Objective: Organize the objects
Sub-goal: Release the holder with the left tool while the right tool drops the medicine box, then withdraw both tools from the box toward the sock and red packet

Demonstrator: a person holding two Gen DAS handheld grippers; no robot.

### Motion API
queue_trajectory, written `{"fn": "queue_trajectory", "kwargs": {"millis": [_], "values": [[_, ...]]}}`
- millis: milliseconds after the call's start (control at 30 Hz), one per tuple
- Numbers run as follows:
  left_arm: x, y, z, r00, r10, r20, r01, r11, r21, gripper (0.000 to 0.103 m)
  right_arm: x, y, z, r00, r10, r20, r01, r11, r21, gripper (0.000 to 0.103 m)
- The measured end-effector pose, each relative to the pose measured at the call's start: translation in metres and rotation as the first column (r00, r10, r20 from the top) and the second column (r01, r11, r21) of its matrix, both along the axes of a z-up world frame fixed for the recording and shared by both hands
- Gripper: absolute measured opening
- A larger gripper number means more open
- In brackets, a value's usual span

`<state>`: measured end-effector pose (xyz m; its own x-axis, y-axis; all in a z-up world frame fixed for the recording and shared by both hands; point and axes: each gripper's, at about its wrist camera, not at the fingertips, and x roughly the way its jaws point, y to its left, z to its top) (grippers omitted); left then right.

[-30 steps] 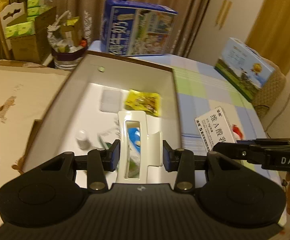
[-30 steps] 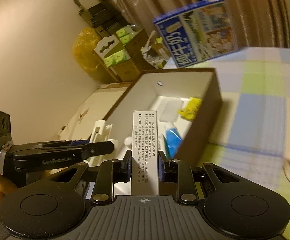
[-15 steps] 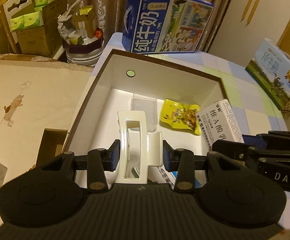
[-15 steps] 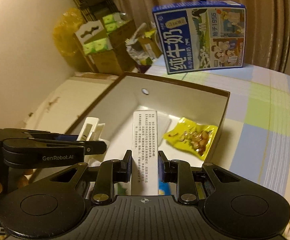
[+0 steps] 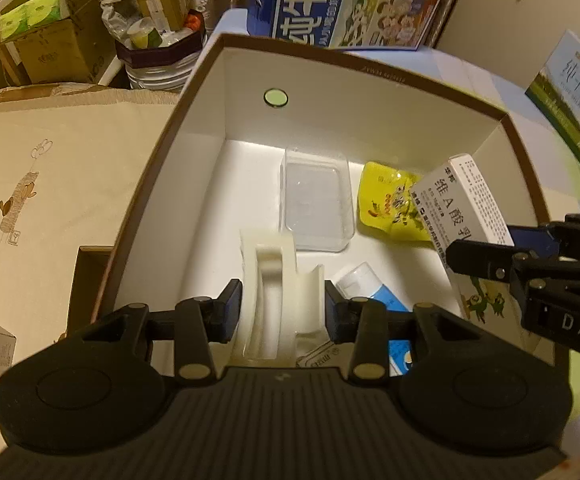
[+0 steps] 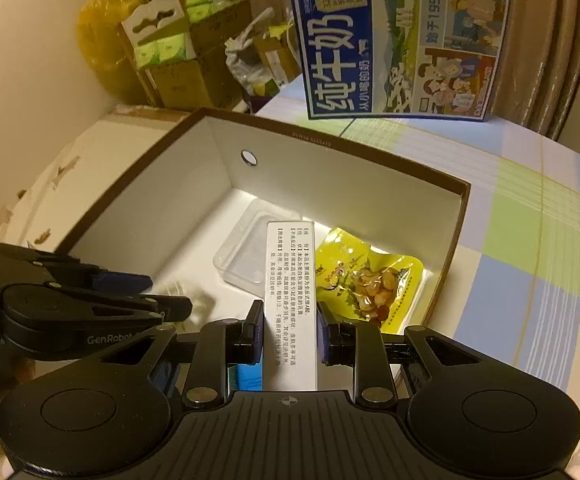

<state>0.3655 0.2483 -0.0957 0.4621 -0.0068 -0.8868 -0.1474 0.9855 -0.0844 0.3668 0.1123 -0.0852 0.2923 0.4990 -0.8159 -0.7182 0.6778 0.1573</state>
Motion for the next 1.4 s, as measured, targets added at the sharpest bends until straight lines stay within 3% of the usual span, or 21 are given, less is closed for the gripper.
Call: {"fn": "queue_trajectory", "kwargs": {"millis": [367, 467, 633, 933, 1233, 1400], "values": [[0.007, -0.003, 0.002, 1.000, -0.029, 0.010, 0.029, 1.000, 0.012, 0.037, 0.002, 0.010, -0.004, 0.998, 0.056, 0.028, -0.054, 0.997, -0.062, 0.023], [0.006, -0.004, 0.008, 0.999, -0.032, 0.027, 0.032, 0.999, 0.015, 0.047, 0.003, 0.012, -0.004, 0.998, 0.059, 0.025, -0.057, 0.996, -0.067, 0.023], [0.002, -0.004, 0.014, 0.999, -0.037, 0.040, 0.036, 0.999, 0.017, 0.054, 0.001, 0.010, 0.000, 0.998, 0.062, 0.031, -0.059, 0.996, -0.070, 0.024], [-0.023, -0.008, 0.040, 0.993, -0.050, 0.104, 0.049, 0.999, 0.015, 0.072, -0.021, -0.019, 0.023, 0.996, 0.078, 0.038, -0.078, 0.997, 0.006, 0.037], [-0.059, -0.012, 0.068, 0.988, -0.035, 0.153, 0.031, 0.999, 0.029, 0.087, -0.054, -0.050, 0.046, 0.997, 0.078, 0.031, -0.080, 0.994, 0.075, 0.041], [-0.081, -0.018, 0.082, 0.985, -0.027, 0.168, 0.020, 0.999, 0.038, 0.088, -0.070, -0.066, 0.056, 0.999, 0.052, 0.015, -0.053, 0.992, 0.111, 0.042]]}}
